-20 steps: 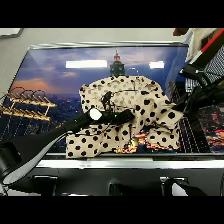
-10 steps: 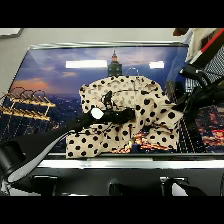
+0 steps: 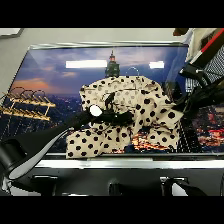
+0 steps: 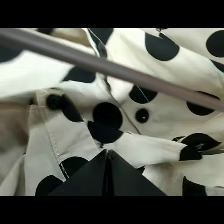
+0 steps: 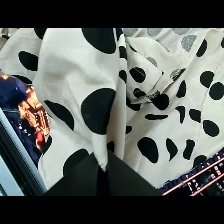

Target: Fold the clothes and pants, and hang the long-sleeved shirts on hangers.

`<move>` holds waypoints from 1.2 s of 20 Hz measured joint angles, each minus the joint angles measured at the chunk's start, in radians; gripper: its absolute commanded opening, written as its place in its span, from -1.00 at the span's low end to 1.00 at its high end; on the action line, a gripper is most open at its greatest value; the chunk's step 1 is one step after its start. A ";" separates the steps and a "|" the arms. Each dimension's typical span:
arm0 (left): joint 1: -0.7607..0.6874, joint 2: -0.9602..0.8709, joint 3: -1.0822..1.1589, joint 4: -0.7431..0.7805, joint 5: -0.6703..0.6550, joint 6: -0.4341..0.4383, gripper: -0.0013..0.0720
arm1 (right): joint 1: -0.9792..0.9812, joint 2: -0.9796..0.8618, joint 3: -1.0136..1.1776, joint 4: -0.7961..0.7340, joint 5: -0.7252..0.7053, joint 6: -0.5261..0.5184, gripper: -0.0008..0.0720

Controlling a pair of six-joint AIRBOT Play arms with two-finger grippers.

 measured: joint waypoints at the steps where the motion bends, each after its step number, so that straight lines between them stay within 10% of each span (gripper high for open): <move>1: 0.008 0.000 0.000 0.003 -0.009 0.005 -0.93 | 0.000 0.000 0.000 0.001 0.000 0.000 -0.94; 11: 0.089 0.056 0.001 0.135 -0.086 -0.062 -0.93 | 0.000 0.034 0.000 -0.002 0.008 -0.003 -0.95; 24: 0.105 0.183 -0.001 0.584 -0.283 -0.405 -0.93 | 0.000 0.091 0.000 -0.030 0.035 0.043 -0.95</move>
